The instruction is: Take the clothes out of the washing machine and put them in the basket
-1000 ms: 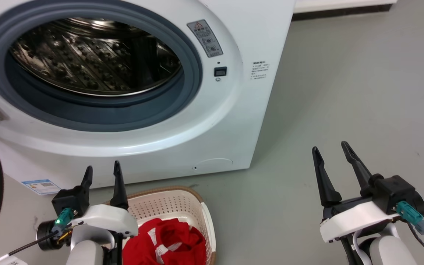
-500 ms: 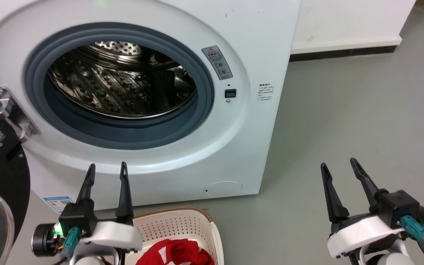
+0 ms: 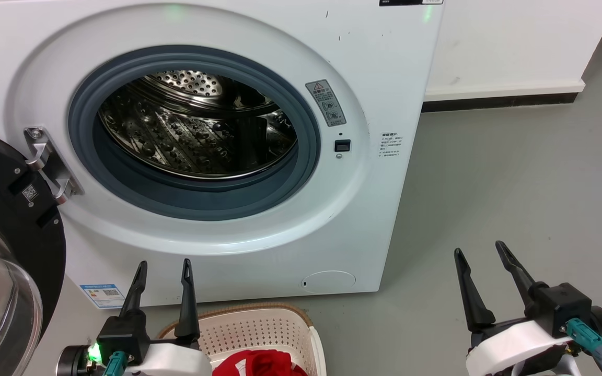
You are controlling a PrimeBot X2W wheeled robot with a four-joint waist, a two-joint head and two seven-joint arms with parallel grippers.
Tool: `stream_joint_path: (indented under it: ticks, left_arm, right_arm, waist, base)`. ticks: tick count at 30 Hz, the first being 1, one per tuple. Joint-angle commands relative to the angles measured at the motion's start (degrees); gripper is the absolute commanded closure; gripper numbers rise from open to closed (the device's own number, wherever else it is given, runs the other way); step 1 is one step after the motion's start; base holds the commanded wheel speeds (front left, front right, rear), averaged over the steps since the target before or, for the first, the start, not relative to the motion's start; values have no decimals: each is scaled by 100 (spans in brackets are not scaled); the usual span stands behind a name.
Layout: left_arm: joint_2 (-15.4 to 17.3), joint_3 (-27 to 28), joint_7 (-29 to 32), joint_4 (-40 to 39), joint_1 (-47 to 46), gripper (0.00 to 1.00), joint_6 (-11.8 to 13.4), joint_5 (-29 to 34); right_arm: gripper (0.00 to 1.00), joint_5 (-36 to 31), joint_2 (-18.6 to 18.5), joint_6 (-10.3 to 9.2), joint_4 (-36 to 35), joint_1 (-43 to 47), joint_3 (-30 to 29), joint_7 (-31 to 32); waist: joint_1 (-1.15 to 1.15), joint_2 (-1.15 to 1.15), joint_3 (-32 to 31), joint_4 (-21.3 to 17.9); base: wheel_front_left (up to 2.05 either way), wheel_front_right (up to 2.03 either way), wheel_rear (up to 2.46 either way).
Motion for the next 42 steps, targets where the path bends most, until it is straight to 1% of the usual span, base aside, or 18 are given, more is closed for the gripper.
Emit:
stream_joint_path:
  ticks: [1,13,16,17,20,30,42]
  left_arm:
    - [-2,-14,-14,19,38,0,14,-22]
    - [-2,-23,-14,56,24,0,57,-32]
    - [-2,-36,-14,55,17,0,27,-28]
    - [0,-31,0,51,4,100,16,-51]
    - [-2,13,66,188,-32,100,-5,-209]
    - [-2,128,363,277,-144,100,-142,-1410]
    - [-1,238,647,350,-251,100,-287,-2643]
  right_arm:
    - [0,-31,-3,-4,-27,49,14,7]
    - [0,5,-3,-4,-48,87,34,40]
    - [0,16,-3,-4,-58,87,35,44]
    - [100,14,0,0,-30,27,33,36]
    - [100,166,1,0,19,83,64,19]
    - [100,1504,-90,0,203,-66,-2,128]
    - [100,2827,-156,-1,388,-205,-62,236]
  waist:
    - [1,0,-7,0]
    - [1,0,4,18]
    - [1,0,11,24]
    - [1,0,11,25]
    - [1,0,12,31]
    - [1,0,18,67]
    - [1,0,26,109]
  base:
    - [0,0,0]
    - [0,0,0]
    - [0,0,0]
    - [0,0,0]
    - [0,0,0]
    - [0,0,0]
    - [0,0,0]
